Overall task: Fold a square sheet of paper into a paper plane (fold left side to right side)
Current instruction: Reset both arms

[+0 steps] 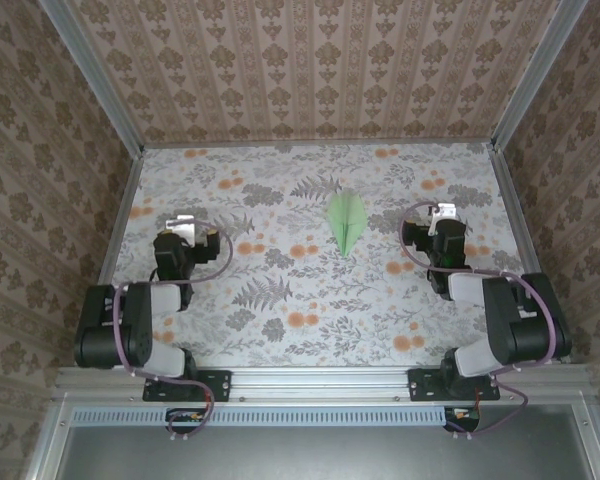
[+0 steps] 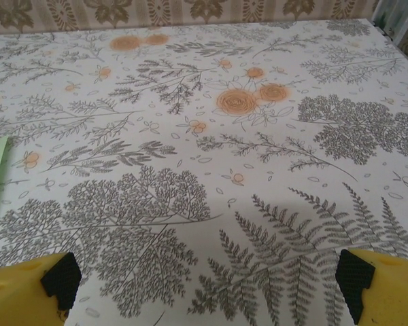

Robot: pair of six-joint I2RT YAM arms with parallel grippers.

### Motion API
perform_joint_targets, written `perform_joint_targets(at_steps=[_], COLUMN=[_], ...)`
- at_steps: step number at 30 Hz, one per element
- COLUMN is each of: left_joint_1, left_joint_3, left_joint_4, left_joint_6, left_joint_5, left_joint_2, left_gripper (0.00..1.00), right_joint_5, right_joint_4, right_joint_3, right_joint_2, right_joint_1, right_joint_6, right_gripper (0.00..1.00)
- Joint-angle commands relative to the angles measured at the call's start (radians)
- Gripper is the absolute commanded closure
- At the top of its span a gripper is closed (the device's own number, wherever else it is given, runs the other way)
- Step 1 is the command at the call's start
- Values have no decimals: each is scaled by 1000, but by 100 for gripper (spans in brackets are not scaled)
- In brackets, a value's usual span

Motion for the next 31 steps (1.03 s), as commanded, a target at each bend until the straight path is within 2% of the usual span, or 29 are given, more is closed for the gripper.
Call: perform_joint_targets(at_steps=[1, 4, 6, 7, 31], left_joint_1=[11, 13, 18, 13, -4], left_joint_3=[-30, 22, 97, 81, 91], left_joint_4=[208, 109, -56, -11, -37], left_joint_6=[43, 31, -4, -1, 5], left_joint_5=[88, 63, 0, -11, -52], left_joint_2=[59, 60, 52, 59, 54], left_gripper=[0, 0, 0, 0, 0], right_joint_5=[-78, -94, -91, -91, -69], right_joint_4=[101, 101, 103, 111, 110], right_joint_3=[-12, -8, -8, -9, -11], right_joint_2=[28, 32, 34, 36, 33], right_joint_1=[-12, -20, -20, -20, -3], right_joint_6=[-17, -12, -13, -13, -24], right_gripper=[0, 0, 0, 0, 0])
